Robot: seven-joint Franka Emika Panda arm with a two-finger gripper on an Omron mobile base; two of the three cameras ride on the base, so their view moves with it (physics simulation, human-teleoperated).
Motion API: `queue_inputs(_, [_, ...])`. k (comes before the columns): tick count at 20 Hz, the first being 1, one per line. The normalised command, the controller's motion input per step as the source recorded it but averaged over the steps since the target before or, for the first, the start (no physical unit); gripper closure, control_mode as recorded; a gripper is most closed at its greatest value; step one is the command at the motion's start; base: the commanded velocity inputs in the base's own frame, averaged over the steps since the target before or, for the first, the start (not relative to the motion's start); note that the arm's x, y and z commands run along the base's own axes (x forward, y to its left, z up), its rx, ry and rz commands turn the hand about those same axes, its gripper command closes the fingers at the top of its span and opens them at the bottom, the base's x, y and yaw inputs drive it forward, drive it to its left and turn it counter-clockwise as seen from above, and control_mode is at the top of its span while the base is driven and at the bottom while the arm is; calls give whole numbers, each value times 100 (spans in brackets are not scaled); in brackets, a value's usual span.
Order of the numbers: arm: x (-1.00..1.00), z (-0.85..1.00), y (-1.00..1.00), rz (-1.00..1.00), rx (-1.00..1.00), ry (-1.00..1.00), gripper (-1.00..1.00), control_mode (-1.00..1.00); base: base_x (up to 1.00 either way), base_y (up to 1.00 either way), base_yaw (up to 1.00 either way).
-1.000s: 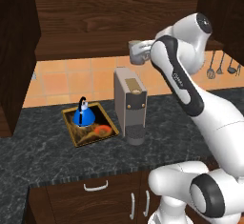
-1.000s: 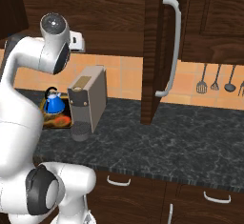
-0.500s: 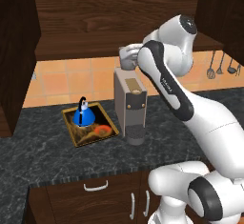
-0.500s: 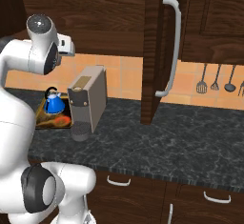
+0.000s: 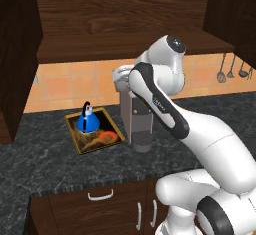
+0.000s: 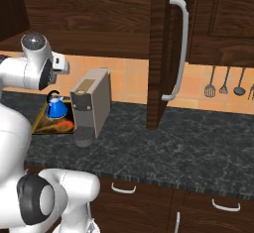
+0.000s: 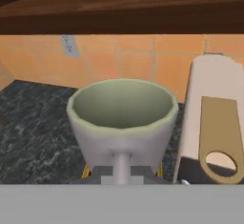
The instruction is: Pick the kettle from the counter and place it on the tray. Then pick the mug from the cabinet and place it on the tray. Then close the cabinet doors.
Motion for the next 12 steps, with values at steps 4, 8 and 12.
queue_inputs(4, [7,-100,52,0,0,10,100,-100,0,0,0])
queue_inputs(8, [12,-100,54,0,0,6,100,-100,0,0,0])
queue_inputs(12, [21,-100,54,0,0,4,100,-100,0,0,0])
